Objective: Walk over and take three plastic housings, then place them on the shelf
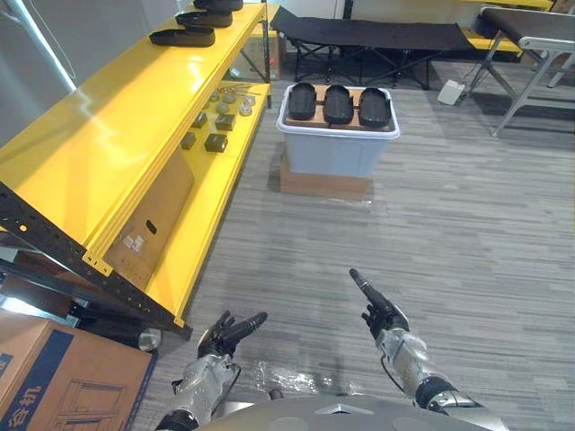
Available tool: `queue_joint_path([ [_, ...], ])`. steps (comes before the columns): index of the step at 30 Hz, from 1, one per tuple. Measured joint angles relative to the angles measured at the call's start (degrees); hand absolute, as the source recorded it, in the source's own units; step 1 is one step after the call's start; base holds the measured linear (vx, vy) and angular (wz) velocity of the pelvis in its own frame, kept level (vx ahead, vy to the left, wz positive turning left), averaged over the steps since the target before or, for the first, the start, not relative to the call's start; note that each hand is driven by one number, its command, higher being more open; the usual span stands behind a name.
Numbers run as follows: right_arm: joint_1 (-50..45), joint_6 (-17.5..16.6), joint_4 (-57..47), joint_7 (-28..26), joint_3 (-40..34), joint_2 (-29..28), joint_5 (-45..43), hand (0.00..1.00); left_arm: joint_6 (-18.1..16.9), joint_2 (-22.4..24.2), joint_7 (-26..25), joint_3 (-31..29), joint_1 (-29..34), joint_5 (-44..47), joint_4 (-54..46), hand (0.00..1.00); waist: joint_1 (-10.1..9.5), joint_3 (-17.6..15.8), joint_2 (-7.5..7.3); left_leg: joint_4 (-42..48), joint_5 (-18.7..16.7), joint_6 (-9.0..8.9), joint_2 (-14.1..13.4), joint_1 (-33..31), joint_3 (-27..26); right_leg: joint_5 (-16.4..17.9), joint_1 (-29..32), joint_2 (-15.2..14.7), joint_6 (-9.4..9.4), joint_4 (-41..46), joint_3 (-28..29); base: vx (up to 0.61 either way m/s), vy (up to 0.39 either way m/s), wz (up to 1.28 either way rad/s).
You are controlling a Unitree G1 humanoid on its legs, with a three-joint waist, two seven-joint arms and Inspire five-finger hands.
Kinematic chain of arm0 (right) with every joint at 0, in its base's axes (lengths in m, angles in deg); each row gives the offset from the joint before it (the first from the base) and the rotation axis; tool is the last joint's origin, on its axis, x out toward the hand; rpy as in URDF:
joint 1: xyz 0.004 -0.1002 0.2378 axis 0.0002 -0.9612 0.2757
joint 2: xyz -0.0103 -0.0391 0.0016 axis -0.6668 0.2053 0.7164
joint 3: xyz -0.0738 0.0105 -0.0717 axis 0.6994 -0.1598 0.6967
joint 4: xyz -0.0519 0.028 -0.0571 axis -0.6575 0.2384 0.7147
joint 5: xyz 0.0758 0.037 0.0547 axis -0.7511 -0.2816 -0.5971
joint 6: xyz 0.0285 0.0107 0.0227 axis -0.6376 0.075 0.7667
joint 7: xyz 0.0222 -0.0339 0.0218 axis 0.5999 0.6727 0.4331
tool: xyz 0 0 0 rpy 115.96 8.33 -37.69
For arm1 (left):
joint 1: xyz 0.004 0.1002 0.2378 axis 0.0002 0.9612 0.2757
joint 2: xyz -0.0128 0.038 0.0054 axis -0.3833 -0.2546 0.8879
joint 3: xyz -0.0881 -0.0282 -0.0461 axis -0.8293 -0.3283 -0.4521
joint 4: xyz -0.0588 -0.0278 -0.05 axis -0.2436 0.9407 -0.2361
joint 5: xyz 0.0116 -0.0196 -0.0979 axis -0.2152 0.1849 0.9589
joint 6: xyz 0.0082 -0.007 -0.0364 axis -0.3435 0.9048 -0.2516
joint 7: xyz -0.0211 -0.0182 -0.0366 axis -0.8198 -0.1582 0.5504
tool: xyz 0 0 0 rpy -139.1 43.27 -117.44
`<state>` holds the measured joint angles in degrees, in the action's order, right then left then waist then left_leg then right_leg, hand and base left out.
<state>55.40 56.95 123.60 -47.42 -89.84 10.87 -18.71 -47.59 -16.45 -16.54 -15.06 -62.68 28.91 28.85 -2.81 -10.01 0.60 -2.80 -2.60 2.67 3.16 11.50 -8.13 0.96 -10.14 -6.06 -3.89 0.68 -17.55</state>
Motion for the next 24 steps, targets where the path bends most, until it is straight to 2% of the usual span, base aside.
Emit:
queue_joint_path([
  [6,-1.7,-0.2,-0.6,-1.6,0.0,-0.4,-2.3,1.0,-0.9,0.6,-0.7,-0.1,0.7,-0.3,-1.2,1.0,-0.12,0.0,-0.03,-2.0,0.8,0.06,0.1,0.9,0.0,-0.1,0.1,0.1,-0.07,0.1,0.2,-0.04,0.009,0.0],
  [9,-2.3,-0.2,-2.4,0.9,0.0,-0.8,-2.0,1.0,-1.2,0.7,-1.2,-0.1,2.6,-0.3,-5.5,1.0,-0.15,-0.1,-0.23,-1.4,0.6,0.12,0.2,0.3,-0.9,0.3,1.6,-0.5,-0.12,1.9,0.9,0.0,0.039,-0.13],
  [11,-1.3,-0.2,-3.8,2.1,0.0,-0.8,-2.1,1.0,-1.3,0.5,-2.0,0.0,1.1,0.3,-8.0,1.0,-0.11,-1.5,-1.46,5.2,-1.6,1.22,0.4,-4.3,-1.2,3.4,9.0,-2.8,-0.61,14.1,2.1,0.0,0.055,-0.03],
  [12,-1.0,-0.3,-4.3,2.5,0.0,-0.8,-2.2,1.0,-1.3,0.5,-2.2,0.0,0.3,0.9,-8.6,1.0,-0.18,-2.8,-1.59,8.0,-2.5,1.73,0.0,-5.3,-1.5,3.6,11.9,-3.6,-0.55,20.6,2.5,-0.03,0.073,-0.02],
  [14,-0.7,-1.3,-4.7,3.2,0.3,-1.5,-3.4,1.0,-1.3,0.2,-2.6,0.1,-0.1,1.1,-10.9,1.0,-0.23,-5.6,-2.74,11.5,-4.7,2.81,-0.4,-4.5,-2.2,3.6,16.5,-5.5,-0.87,32.5,3.6,-0.06,0.068,-0.11],
  [15,-1.0,-1.6,-5.3,3.5,0.3,-2.0,-4.1,1.0,-1.3,0.2,-2.7,0.1,0.2,1.1,-12.1,1.0,-0.37,-6.5,-3.02,13.0,-6.1,2.8,-0.5,-4.2,-2.6,4.3,17.1,-6.0,-0.4,34.5,3.5,-0.07,0.039,-0.28],
  [16,-1.8,-1.6,-7.0,4.1,0.7,-2.4,-4.6,1.0,-1.1,0.3,-3.2,0.1,0.7,1.0,-13.2,1.0,-0.81,-6.9,-3.16,14.6,-7.7,2.43,-0.9,-4.3,-3.1,4.8,17.0,-5.8,-0.17,31.7,2.7,-0.06,0.037,-0.36],
  [18,-2.0,-1.6,-9.0,4.3,1.3,-2.3,-5.9,1.0,-1.0,0.3,-3.9,0.2,0.8,1.0,-14.3,1.0,-0.9,-7.1,-3.02,14.8,-8.6,2.73,-1.6,-4.5,-3.6,4.1,16.9,-4.8,-1.22,22.2,1.2,-0.01,0.019,-0.28],
  [20,-2.1,-1.3,-9.6,3.1,1.3,-2.1,-7.5,1.0,-1.0,0.7,-4.4,0.2,0.9,0.9,-15.4,1.0,-0.84,-7.6,-2.51,15.3,-9.1,2.13,-3.2,-5.0,-4.0,1.0,17.0,-2.8,-3.51,9.8,-0.5,0.06,-0.022,-0.12],
  [21,-2.6,-1.2,-9.5,2.8,1.4,-2.2,-7.1,1.0,-1.0,0.7,-4.5,0.2,1.5,0.9,-15.8,1.0,-0.93,-7.9,-2.56,15.9,-9.9,1.47,-3.5,-4.8,-4.4,0.3,17.7,-3.2,-3.38,7.2,-1.2,0.14,-0.072,-0.17],
  [24,-4.8,-1.0,-8.8,1.5,1.9,-2.2,-5.4,1.0,-1.0,0.6,-5.3,0.2,4.0,0.9,-16.1,1.0,-1.27,-8.0,-3.07,18.1,-13.5,-0.98,-4.1,-2.9,-4.8,-0.2,17.1,-3.7,-2.58,6.9,-0.2,0.18,-0.125,-0.11],
])
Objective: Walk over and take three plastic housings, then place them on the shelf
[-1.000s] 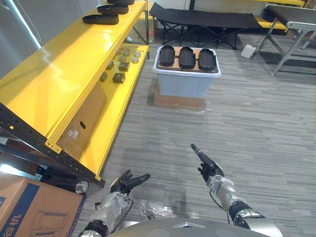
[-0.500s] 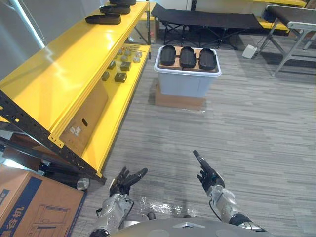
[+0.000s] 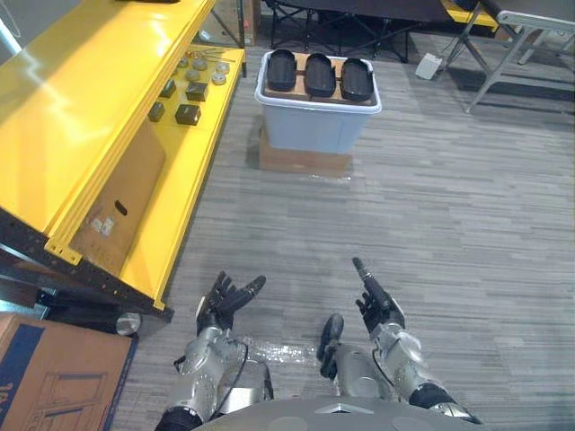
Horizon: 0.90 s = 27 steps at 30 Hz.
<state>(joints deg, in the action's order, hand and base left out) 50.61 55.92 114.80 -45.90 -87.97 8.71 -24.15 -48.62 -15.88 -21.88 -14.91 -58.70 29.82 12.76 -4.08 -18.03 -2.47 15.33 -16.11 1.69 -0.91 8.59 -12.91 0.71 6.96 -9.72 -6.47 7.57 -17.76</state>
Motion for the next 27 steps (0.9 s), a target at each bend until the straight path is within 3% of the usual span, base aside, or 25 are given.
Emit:
queue_joint_path([
  [1,-0.4,0.0,0.0,-0.4,0.0,0.0,0.0,1.0,-0.1,-0.2,-0.2,0.0,0.3,0.0,0.0,1.0,-0.01,0.2,-0.02,0.8,-1.0,-0.5,-0.3,-0.1,0.1,-0.1,-0.1,0.3,0.49,-0.1,1.0,0.28,-0.219,0.01],
  [2,-0.4,0.1,0.0,-1.4,-0.1,0.5,0.0,1.0,-0.1,-0.4,-0.4,0.0,0.4,0.1,0.1,1.0,0.01,0.4,0.55,2.7,-2.9,-1.72,-1.9,-0.4,0.6,-1.9,0.1,1.8,3.2,0.9,1.5,0.32,-0.253,0.16],
  [6,-0.9,1.2,-0.5,-3.5,0.1,4.0,2.3,1.0,-1.4,0.2,-0.4,0.0,1.2,2.3,1.1,1.0,1.04,3.6,4.99,5.6,-5.3,-5.86,-7.5,-0.6,2.2,-1.7,0.8,6.3,7.12,5.2,-1.0,0.39,-0.238,0.21],
  [7,-0.3,1.5,-0.7,-3.5,0.2,5.1,2.4,1.0,-1.9,1.0,-0.3,-0.2,0.6,2.7,1.9,1.0,1.23,4.0,6.24,15.7,-4.2,-5.54,-9.9,-5.3,2.5,-1.7,-0.2,8.2,9.5,4.3,-1.1,0.49,-0.229,-0.05],
  [8,0.5,1.7,-0.9,-3.5,0.5,5.4,2.6,1.0,-2.3,1.7,-0.3,-0.8,0.7,3.1,1.9,1.0,0.7,3.9,6.28,25.1,-3.8,-6.93,-10.5,-10.5,4.3,-2.1,-3.0,9.2,10.64,1.9,-0.7,0.57,-0.25,-0.17],
  [10,0.7,1.6,-2.1,-3.5,0.5,5.9,4.5,1.0,-2.5,3.4,-0.3,-2.1,0.7,4.5,1.4,1.0,0.04,3.7,5.97,24.4,-4.3,-7.85,-7.8,-13.7,6.0,-1.4,-7.0,9.1,11.63,-0.3,0.0,0.48,-0.159,-0.33],
  [12,1.3,0.8,-2.7,-3.5,0.4,6.1,4.5,1.0,-2.6,4.7,-0.2,-2.5,0.7,4.4,-1.1,1.0,-1.2,3.5,5.65,16.3,-3.7,-7.24,-4.3,-16.7,7.7,-0.9,-10.8,9.1,11.84,-3.6,1.4,0.38,-0.057,-0.31],
  [14,2.7,0.4,-2.5,-2.8,0.9,5.9,5.4,1.0,-2.8,5.5,0.1,-2.6,0.7,3.9,-3.3,1.0,-3.03,2.5,5.48,4.7,2.5,-7.9,-1.1,-20.4,12.2,0.9,-15.2,9.0,11.33,-4.9,2.9,0.4,0.02,-0.39],
  [15,3.2,0.0,-2.3,-1.9,1.8,6.0,6.7,1.0,-2.9,5.7,0.4,-2.6,0.7,3.9,-3.8,1.0,-3.83,1.7,5.89,-0.8,6.3,-8.58,-1.2,-20.6,14.0,2.2,-18.0,9.5,10.64,-4.9,4.3,0.31,0.068,-0.55],
  [18,3.4,-0.2,-2.3,-2.0,4.6,6.1,6.8,1.0,-2.9,5.9,0.3,-3.4,2.6,3.9,-4.0,1.0,-5.09,1.7,7.37,-3.4,10.2,-10.02,-3.5,-20.1,14.9,7.1,-20.9,11.3,9.14,-2.5,7.7,0.26,0.163,-0.67],
  [19,3.6,-0.2,-2.3,-2.1,5.4,5.7,6.7,1.0,-2.9,5.5,0.3,-4.3,2.4,3.9,-4.0,1.0,-5.19,1.9,7.24,-2.3,13.8,-8.82,-3.8,-20.0,15.1,11.2,-20.6,11.3,8.83,1.2,9.2,0.27,0.201,-0.42],
  [20,3.7,-0.2,-2.3,-2.1,5.7,5.3,6.7,1.0,-2.9,5.0,0.3,-4.9,2.2,3.9,-4.3,1.0,-5.23,1.8,5.89,-1.1,14.9,-7.93,-3.2,-20.1,14.6,13.5,-19.7,10.3,8.46,3.8,9.7,0.45,0.291,-0.48],
  [21,3.3,-0.3,-2.2,-2.1,6.9,3.7,6.7,1.0,-3.3,3.0,-0.2,-5.9,2.1,3.8,-5.0,1.0,-5.42,2.3,1.46,1.1,15.0,-4.89,-0.3,-20.2,13.1,18.2,-18.0,6.4,7.07,9.2,10.1,0.4,0.222,-0.37],
  [22,2.8,-0.3,-2.3,-2.4,7.4,3.2,6.6,1.0,-3.6,2.2,-0.8,-5.7,2.1,3.7,-4.9,1.0,-5.46,2.8,-0.29,1.5,14.2,-4.37,0.6,-20.1,12.7,19.1,-17.4,5.0,5.46,12.8,9.6,0.5,0.204,-0.48],
  [23,3.0,-0.3,-2.2,-3.4,7.7,2.2,6.4,1.0,-3.8,1.2,-1.7,-6.0,1.2,3.7,-4.3,1.0,-5.36,2.2,-2.19,2.6,14.5,-2.05,1.4,-19.4,11.4,19.1,-12.4,2.0,4.54,25.3,6.1,0.43,0.132,-0.22],
  [24,2.7,-0.3,-2.1,-3.8,8.1,1.9,5.5,1.0,-3.7,0.5,-2.4,-5.8,0.7,3.7,-4.1,1.0,-4.69,1.8,-2.76,2.1,13.6,-1.22,1.7,-18.0,11.5,15.4,-8.8,-0.5,3.5,33.6,3.7,0.42,0.129,-0.14],
  [25,2.2,-0.3,-1.8,-4.1,8.4,1.8,5.7,1.0,-3.7,0.2,-3.1,-5.5,0.3,3.6,-4.4,1.0,-4.45,1.5,-2.57,1.5,13.0,-0.47,1.2,-15.9,11.7,16.3,-6.8,-1.6,4.65,37.0,2.5,0.44,0.158,0.03],
  [26,1.3,-0.3,-1.9,-4.4,8.5,1.7,6.6,1.0,-4.0,0.3,-3.7,-5.2,0.0,3.6,-5.1,1.0,-4.8,1.1,-1.52,0.7,12.0,-0.74,0.3,-12.9,11.7,17.3,-6.4,-1.2,5.8,34.1,0.9,0.37,0.116,-0.01],
  [27,1.0,-0.4,-2.0,-4.4,8.5,1.7,7.1,1.0,-4.1,0.2,-3.8,-5.0,-0.1,3.6,-5.5,1.0,-4.92,0.9,-0.86,0.2,11.5,-0.67,0.0,-11.5,11.8,17.4,-6.3,-0.9,5.62,30.5,0.3,0.46,0.117,0.07],
])
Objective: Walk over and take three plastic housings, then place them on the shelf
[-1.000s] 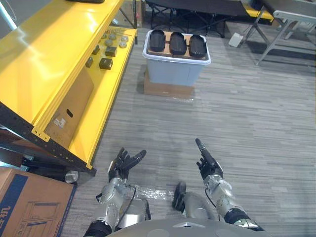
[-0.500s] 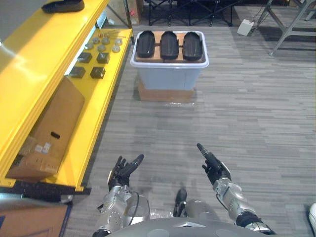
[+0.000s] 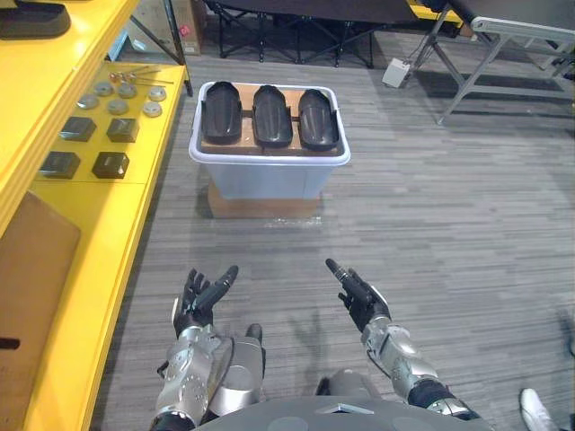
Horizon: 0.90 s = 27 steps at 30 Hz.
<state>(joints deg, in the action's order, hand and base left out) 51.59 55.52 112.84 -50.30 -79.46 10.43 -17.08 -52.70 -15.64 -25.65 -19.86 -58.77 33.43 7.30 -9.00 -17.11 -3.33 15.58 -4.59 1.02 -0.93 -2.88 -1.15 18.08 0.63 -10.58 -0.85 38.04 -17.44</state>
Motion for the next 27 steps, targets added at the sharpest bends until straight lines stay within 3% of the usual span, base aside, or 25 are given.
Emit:
queue_joint_path([
  [1,-0.4,-0.4,-0.4,-0.3,0.0,0.1,1.0,1.0,-0.3,0.0,-0.2,0.4,-0.7,0.0,-1.2,1.0,0.09,0.0,0.43,-1.1,-0.7,-0.09,-0.4,1.9,0.7,-0.4,0.8,1.3,-0.7,-8.6,-0.1,0.42,0.068,0.26],
  [3,-0.1,-1.0,-0.9,-0.7,-0.4,0.4,1.7,1.0,-1.0,-0.2,-0.3,1.2,-3.2,0.0,-1.2,1.0,0.15,-0.1,0.72,-2.8,-1.3,-0.01,-0.4,3.2,2.3,-3.7,5.1,3.1,-4.65,-19.3,2.4,0.47,0.009,0.47],
  [5,-0.3,-1.0,-1.2,-1.2,-2.2,1.1,2.6,1.0,-1.2,0.0,0.2,1.4,-6.3,0.0,0.7,1.0,0.66,-0.1,0.85,-2.5,-3.4,-0.02,0.8,4.9,5.2,-11.2,10.8,2.5,-8.19,-25.6,7.4,0.4,-0.091,0.75],
  [9,-1.9,-1.2,-1.2,-1.4,-3.8,1.2,4.3,1.0,-1.3,-0.2,1.5,0.5,-2.8,0.1,0.3,1.0,1.44,0.3,-0.19,3.1,-11.1,-1.34,4.3,7.9,9.9,-16.9,12.0,-1.2,-7.61,-28.4,10.7,0.39,-0.268,0.79],
  [10,-2.0,-1.2,-1.2,-1.3,-4.9,2.1,4.3,1.0,-1.2,0.2,1.4,0.2,-2.0,0.3,0.8,1.0,1.54,0.7,1.36,4.7,-14.0,-1.61,3.5,7.8,12.6,-21.3,12.1,-0.3,-7.44,-26.0,11.3,0.39,-0.368,0.87],
  [11,-2.0,-1.2,-1.2,-0.7,-6.0,3.1,4.2,1.0,-1.2,0.7,1.4,0.4,-0.9,0.3,1.1,1.0,1.5,1.8,3.64,4.2,-15.1,-2.01,1.5,7.3,14.1,-21.4,12.8,1.6,-7.15,-24.5,10.9,0.39,-0.357,0.81],
  [12,-1.9,-1.2,-1.2,-0.4,-6.4,3.5,4.2,1.0,-1.2,1.2,1.5,0.5,-0.2,0.4,1.2,1.0,1.27,2.4,4.7,3.3,-15.3,-1.98,0.1,7.4,14.4,-21.0,12.9,2.6,-6.52,-24.4,10.1,0.38,-0.316,0.54],
  [13,-1.4,-1.1,-1.2,-0.2,-6.7,4.3,4.1,1.0,-1.6,2.1,1.8,0.1,1.3,1.1,1.6,1.0,1.09,3.2,6.1,2.8,-14.4,-1.92,-1.5,7.6,14.6,-20.2,12.8,3.9,-5.25,-24.5,8.2,0.32,-0.215,0.35],
  [14,-1.0,-1.1,-1.2,-0.2,-7.0,4.5,4.1,1.0,-1.8,2.4,2.1,-0.2,1.5,1.4,2.3,1.0,0.95,3.2,6.24,5.4,-13.2,-2.8,-1.6,6.4,13.9,-19.6,12.5,3.8,-4.26,-24.4,7.4,0.44,-0.307,0.59],
  [15,-1.0,-1.0,-1.1,-0.1,-7.7,5.1,4.2,1.0,-1.8,3.4,2.5,-0.1,2.2,3.0,3.7,1.0,1.45,3.3,6.29,15.1,-9.6,-4.64,-1.8,1.8,11.4,-18.5,9.9,3.6,-2.54,-25.3,5.4,0.36,-0.239,0.55],
  [17,-1.0,-1.0,-1.2,0.6,-8.0,5.5,4.8,1.0,-1.8,4.5,2.5,-0.1,3.5,3.1,3.7,1.0,1.42,3.1,6.15,28.1,-3.9,-5.62,-3.2,-4.1,8.5,-17.4,5.1,4.1,-0.76,-28.1,3.8,0.37,-0.231,0.53],
  [18,-1.0,-1.1,-1.8,1.3,-8.0,5.5,4.8,1.0,-1.8,4.8,2.6,-0.1,3.6,3.1,3.7,1.0,1.16,3.1,6.15,30.0,-6.1,-6.0,-4.6,-6.4,5.6,-17.2,2.6,4.7,-0.33,-30.0,3.1,0.32,-0.173,0.32],
  [21,0.0,-2.7,-3.9,2.9,-8.1,5.8,6.1,1.0,-2.0,5.3,2.3,-0.1,3.3,3.0,3.8,1.0,1.29,3.1,6.18,18.0,-8.0,-5.93,-6.0,-7.8,2.6,-17.0,-0.6,5.4,-0.21,-33.5,2.8,0.26,-0.092,-0.01],
  [23,-0.3,-3.0,-7.8,4.4,-8.2,6.0,6.4,1.0,-2.6,5.3,0.0,-0.3,2.2,2.7,4.0,1.0,1.64,3.0,6.16,2.8,-4.9,-7.36,-7.0,-7.7,1.0,-16.8,-1.9,4.6,-0.26,-33.9,3.5,0.3,0.045,-0.24],
  [24,-0.6,-3.0,-8.7,4.8,-8.2,6.1,6.6,1.0,-2.9,5.3,-0.6,-0.5,1.9,2.7,4.2,1.0,1.8,3.0,6.23,0.1,-3.6,-7.59,-7.3,-7.5,0.5,-16.7,-2.3,4.2,-0.48,-33.6,3.6,0.35,0.159,-0.25],
  [25,-1.8,-2.8,-11.1,5.3,-8.3,6.5,7.7,1.0,-3.9,5.3,-1.9,-1.0,1.6,2.5,4.2,1.0,2.55,3.0,6.19,-4.2,0.5,-8.08,-7.8,-7.3,-0.6,-15.9,-2.9,3.4,-1.5,-32.7,3.8,0.39,0.24,-0.17],
  [27,-6.2,-2.7,-17.0,5.9,-8.7,7.9,8.7,1.0,-5.7,5.5,-3.4,-2.0,1.0,0.8,4.0,1.0,3.41,3.3,8.67,-9.0,15.0,-8.06,-8.9,-6.2,-1.9,-13.9,-3.9,3.3,-4.16,-30.8,4.0,0.34,0.266,-0.13],
])
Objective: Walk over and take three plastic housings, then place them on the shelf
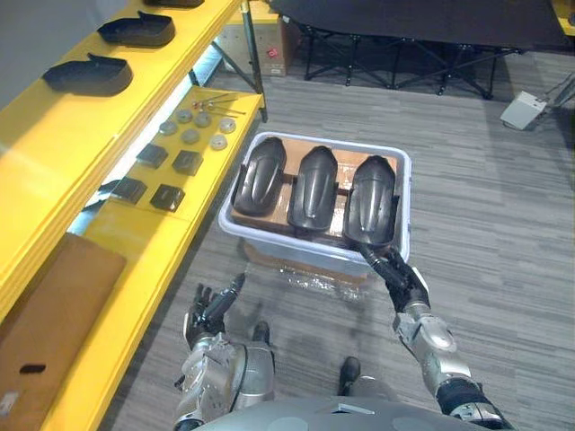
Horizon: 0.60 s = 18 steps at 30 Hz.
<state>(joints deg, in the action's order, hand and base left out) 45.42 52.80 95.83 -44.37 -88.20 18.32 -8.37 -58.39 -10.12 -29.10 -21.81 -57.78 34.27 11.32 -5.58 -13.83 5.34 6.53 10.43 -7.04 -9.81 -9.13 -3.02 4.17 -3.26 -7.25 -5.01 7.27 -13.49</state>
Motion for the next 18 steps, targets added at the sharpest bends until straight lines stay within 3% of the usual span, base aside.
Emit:
queue_joint_path([
  [1,-1.2,0.0,-3.2,0.1,-0.9,0.0,0.0,1.0,-0.8,-0.8,-1.1,-0.9,-0.9,-0.9,-0.3,1.0,1.02,-0.6,-0.76,-0.7,-2.4,0.12,0.9,0.7,-0.5,0.8,0.2,-1.1,-1.17,0.8,0.4,0.26,0.284,-0.03],
  [2,-2.0,0.0,-7.5,0.3,-1.9,-0.7,0.0,1.0,-1.3,-1.9,-2.0,-1.9,-2.6,-1.4,-1.9,1.0,1.17,-1.3,-2.47,-2.3,-2.2,0.37,2.8,1.0,-1.2,0.3,0.7,-3.2,-2.05,0.3,0.2,0.22,0.27,-0.01],
  [4,-3.2,-0.3,-14.5,0.2,-2.7,-1.7,0.0,1.0,-1.6,-3.4,-2.7,-2.3,-3.2,-2.7,-3.9,1.0,1.14,-2.0,-4.08,-4.8,-1.8,1.01,5.0,2.8,-2.3,-0.5,-0.4,-5.2,-3.26,-1.5,-0.3,0.13,0.183,-0.08],
  [6,-3.7,-0.8,-21.2,-0.1,-2.7,-1.7,0.0,1.0,-1.6,-4.4,-3.2,-3.3,-2.7,-2.7,-4.8,1.0,1.2,-2.0,-4.54,-6.4,-1.9,1.61,6.2,5.2,-3.2,-0.9,-1.9,-6.3,-3.83,-2.7,-0.3,0.09,0.101,-0.13],
  [9,-4.0,-2.5,-30.2,-1.1,-5.3,-1.7,-0.1,1.0,-1.7,-4.3,-4.0,-5.1,-0.9,-2.8,-5.0,1.0,1.28,-1.8,-4.71,-10.7,-0.7,2.99,6.3,7.9,-3.9,-0.7,-2.5,-6.1,-3.88,-3.5,-0.4,0.02,0.003,-0.12],
  [11,-3.2,-2.7,-31.1,-1.2,-8.7,-1.6,-0.1,1.0,-1.7,-4.1,-3.8,-5.2,0.7,-2.8,-5.1,1.0,1.3,-1.3,-5.6,-11.5,-0.7,2.89,6.3,8.0,-4.5,-0.4,-2.2,-5.9,-3.99,-3.8,-0.4,-0.02,-0.023,-0.11],
  [14,-3.9,-1.4,-30.9,-1.1,-11.8,-1.3,-0.5,1.0,-1.6,-3.4,-3.4,-5.6,4.5,-2.7,-4.8,1.0,2.46,0.1,-7.67,-11.5,-0.8,2.77,6.0,7.8,-4.4,-0.3,-2.1,-5.5,-3.9,-4.3,-0.5,0.0,-0.016,-0.05],
  [18,-4.5,3.3,-29.5,-1.2,-11.3,-0.5,-0.2,1.0,-1.4,-3.2,-1.9,-5.6,4.7,-2.6,-3.8,1.0,2.91,0.7,-8.4,-11.5,-0.8,2.77,6.0,7.7,-4.4,-0.4,-2.1,-5.4,-3.91,-4.4,-0.6,0.0,0.0,0.0],
])
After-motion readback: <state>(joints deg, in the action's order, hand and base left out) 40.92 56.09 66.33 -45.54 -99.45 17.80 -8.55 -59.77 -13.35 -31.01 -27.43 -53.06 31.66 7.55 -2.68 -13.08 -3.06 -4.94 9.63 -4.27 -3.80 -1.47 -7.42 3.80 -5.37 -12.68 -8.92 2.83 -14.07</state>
